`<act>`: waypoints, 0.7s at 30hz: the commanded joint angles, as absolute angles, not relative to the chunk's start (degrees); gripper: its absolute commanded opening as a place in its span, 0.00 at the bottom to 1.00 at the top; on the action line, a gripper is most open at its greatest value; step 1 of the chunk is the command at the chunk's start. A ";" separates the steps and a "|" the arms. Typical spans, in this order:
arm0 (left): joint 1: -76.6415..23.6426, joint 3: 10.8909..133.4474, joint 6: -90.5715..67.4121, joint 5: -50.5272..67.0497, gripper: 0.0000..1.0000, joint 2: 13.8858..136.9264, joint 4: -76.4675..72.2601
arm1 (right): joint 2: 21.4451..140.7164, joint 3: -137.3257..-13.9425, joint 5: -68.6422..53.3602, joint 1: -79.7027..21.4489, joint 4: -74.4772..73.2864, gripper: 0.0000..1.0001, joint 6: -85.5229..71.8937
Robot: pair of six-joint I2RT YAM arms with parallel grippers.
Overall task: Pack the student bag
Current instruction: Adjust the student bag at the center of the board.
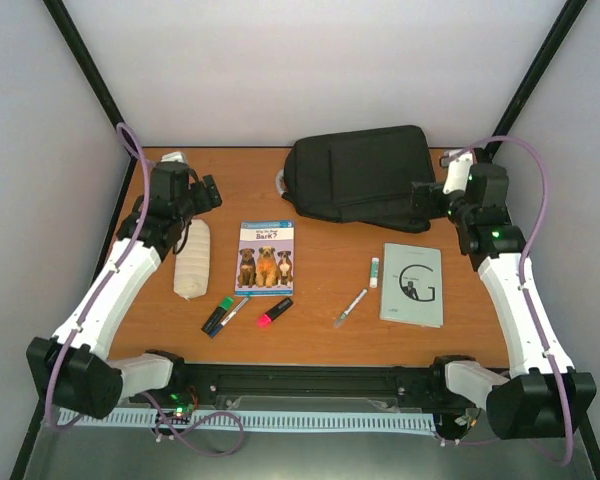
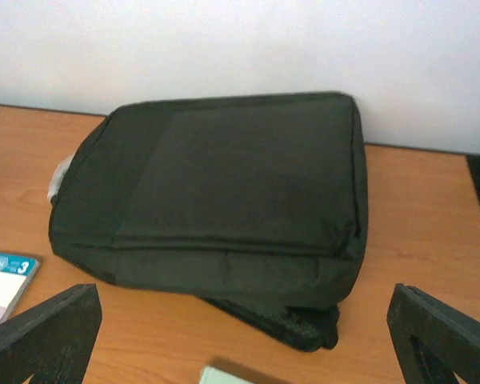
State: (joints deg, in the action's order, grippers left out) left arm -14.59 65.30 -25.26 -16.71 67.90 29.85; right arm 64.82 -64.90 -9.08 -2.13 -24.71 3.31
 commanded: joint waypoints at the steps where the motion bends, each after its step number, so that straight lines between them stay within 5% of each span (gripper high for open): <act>1: -12.26 66.92 -27.02 -7.78 0.92 72.32 25.78 | 61.42 -59.57 -12.10 -1.11 -24.06 1.00 1.70; 11: -9.23 77.90 -30.78 8.40 0.73 95.20 23.80 | 53.45 -45.54 -24.31 0.27 -24.32 1.00 10.37; 21: -8.29 87.85 -32.80 18.01 0.84 112.71 21.67 | 52.56 -42.10 -27.57 1.05 -24.24 1.00 15.94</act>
